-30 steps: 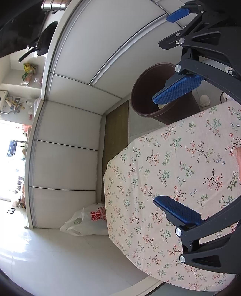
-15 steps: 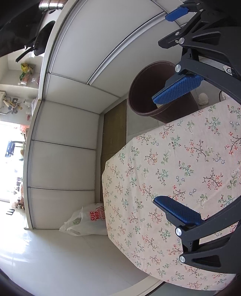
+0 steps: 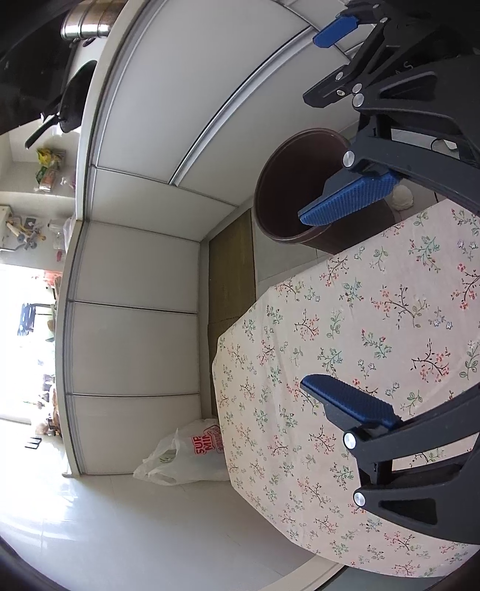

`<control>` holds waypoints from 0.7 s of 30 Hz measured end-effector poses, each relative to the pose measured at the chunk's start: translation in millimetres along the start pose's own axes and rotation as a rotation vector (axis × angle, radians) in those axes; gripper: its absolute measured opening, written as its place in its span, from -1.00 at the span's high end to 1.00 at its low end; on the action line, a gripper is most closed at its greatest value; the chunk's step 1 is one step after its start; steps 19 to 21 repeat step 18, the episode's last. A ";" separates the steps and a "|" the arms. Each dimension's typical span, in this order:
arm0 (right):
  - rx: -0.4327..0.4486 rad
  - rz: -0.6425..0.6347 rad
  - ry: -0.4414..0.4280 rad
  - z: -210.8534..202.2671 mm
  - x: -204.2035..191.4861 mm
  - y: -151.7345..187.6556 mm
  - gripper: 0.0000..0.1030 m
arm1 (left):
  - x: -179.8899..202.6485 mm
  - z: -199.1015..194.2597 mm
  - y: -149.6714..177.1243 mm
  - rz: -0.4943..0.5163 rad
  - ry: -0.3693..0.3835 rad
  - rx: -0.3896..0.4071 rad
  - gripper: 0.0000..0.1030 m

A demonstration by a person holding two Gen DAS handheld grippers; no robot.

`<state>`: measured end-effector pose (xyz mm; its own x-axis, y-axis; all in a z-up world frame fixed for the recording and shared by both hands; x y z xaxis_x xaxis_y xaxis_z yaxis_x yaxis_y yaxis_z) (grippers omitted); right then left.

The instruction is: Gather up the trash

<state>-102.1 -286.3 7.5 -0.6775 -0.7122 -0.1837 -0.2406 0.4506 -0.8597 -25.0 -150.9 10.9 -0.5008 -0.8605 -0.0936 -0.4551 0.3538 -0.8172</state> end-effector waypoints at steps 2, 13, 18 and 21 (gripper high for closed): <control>0.001 0.000 0.000 -0.1 0.3 0.1 -0.86 | 3.0 -0.2 0.4 0.014 0.007 0.006 -0.54; 0.009 0.007 0.008 -0.9 1.8 -0.1 -0.86 | 4.2 0.9 -0.6 0.007 0.044 0.002 -0.55; 0.013 0.024 0.014 -1.6 3.9 -1.2 -0.86 | 3.8 2.1 -0.4 -0.010 0.013 -0.024 -0.72; 0.013 0.024 0.014 -1.6 3.9 -1.2 -0.86 | 3.8 2.1 -0.4 -0.010 0.013 -0.024 -0.72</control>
Point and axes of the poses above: each gripper's, at about its wrist camera, not at the fingertips, and z roughly the way its jaws point, x to its right, y to its underside, the point moved 1 cm from there along z, roughly the way its jaws point, and after that the axes turned 14 degrees about z, right-handed, at the moved point
